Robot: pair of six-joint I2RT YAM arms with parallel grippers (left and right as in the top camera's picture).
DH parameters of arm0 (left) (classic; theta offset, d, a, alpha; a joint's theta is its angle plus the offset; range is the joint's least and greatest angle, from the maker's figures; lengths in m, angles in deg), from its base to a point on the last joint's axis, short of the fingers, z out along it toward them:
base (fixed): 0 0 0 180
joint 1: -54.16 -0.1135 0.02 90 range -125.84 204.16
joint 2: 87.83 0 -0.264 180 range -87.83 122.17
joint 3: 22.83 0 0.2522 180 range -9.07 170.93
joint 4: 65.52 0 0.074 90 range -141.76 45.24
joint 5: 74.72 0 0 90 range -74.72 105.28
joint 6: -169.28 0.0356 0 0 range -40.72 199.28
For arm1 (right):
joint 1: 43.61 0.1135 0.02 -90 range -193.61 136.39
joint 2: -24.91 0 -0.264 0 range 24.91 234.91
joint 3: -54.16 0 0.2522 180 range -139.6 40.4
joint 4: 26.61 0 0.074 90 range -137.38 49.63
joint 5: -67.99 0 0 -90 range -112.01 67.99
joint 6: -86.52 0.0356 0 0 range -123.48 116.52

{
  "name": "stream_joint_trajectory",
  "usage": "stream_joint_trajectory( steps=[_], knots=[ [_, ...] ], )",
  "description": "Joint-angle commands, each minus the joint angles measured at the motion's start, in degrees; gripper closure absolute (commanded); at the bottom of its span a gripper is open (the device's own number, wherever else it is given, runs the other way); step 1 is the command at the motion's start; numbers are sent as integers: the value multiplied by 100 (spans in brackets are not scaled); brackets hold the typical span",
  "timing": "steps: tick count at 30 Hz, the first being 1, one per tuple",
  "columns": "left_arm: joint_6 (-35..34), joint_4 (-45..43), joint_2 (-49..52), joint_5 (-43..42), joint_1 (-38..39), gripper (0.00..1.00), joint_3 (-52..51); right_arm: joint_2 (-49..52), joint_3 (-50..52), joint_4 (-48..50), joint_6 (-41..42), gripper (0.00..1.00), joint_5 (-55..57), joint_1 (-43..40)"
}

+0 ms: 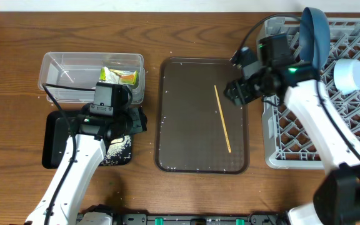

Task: Sort waste into correct bins and load items into the dishwasher rack
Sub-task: 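Reach the right gripper to the wooden chopstick and grasp it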

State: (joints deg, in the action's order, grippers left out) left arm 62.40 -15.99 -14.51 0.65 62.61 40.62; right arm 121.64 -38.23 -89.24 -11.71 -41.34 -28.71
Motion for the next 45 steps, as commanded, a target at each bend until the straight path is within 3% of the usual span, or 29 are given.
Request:
stream_joint_trajectory(
  steps=[1, 4, 15, 27, 29, 34, 39, 45],
  knots=[
    [4, 0, 31, 37, -17, 46, 79, 334, 11, -186, 531, 33, 422, 299],
    [4, 0, 33, 37, -17, 46, 79, 625, 11, -308, 997, 32, 986, 533],
    [7, 0, 33, 37, -17, 46, 79, 1403, 55, -341, 1768, 36, 1462, 1051],
    [7, 2, 39, 39, -17, 46, 79, 2118, 186, -323, 2022, 41, 2055, 1449],
    [7, 2, 42, 37, -17, 46, 79, 2127, 188, -323, 2026, 48, 2094, 1449],
    [7, 0, 42, 39, -17, 46, 79, 2127, 195, -323, 2227, 76, 2109, 1421],
    [7, 0, 42, 39, -17, 46, 79, 2127, 195, -326, 2400, 90, 2214, 1423],
    [7, 0, 42, 37, -17, 46, 79, 2127, 195, -326, 2409, 99, 2186, 1427]
  ],
)
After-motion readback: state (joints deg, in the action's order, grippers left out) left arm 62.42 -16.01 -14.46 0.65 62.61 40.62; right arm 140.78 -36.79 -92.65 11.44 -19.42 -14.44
